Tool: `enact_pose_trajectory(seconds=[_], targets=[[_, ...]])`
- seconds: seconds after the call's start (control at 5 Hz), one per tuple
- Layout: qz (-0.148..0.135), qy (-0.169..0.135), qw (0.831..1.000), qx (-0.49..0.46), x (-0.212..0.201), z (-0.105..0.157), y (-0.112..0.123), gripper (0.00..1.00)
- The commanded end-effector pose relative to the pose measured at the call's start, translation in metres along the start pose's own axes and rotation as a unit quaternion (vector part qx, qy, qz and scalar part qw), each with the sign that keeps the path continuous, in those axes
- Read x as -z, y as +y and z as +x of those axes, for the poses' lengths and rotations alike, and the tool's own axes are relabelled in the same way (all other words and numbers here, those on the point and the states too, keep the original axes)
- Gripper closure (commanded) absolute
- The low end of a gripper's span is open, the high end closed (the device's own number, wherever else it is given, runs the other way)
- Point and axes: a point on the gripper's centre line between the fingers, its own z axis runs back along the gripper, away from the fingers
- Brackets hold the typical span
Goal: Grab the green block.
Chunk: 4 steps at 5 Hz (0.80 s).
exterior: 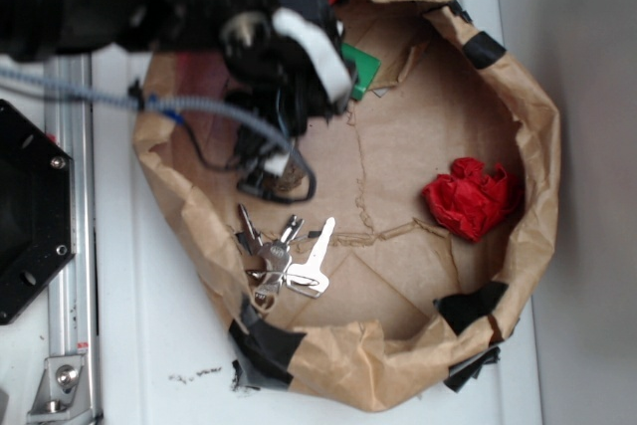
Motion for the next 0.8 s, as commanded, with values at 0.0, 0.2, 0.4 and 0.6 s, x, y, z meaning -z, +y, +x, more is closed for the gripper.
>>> enact_pose_trajectory(seconds=[0.0, 0.2, 0.4, 0.6], targets=[[0.022, -0.002, 1.000, 0.007, -0.001, 0.015, 0.020, 0.00], [0.030, 0.003, 0.999, 0.014, 0.002, 0.020, 0.020, 0.00], [0.029, 0.000, 1.000, 0.009, 0.006, 0.026, 0.022, 0.00], [0.018, 0.005, 1.000, 0.011, 0.028, 0.031, 0.015, 0.00]])
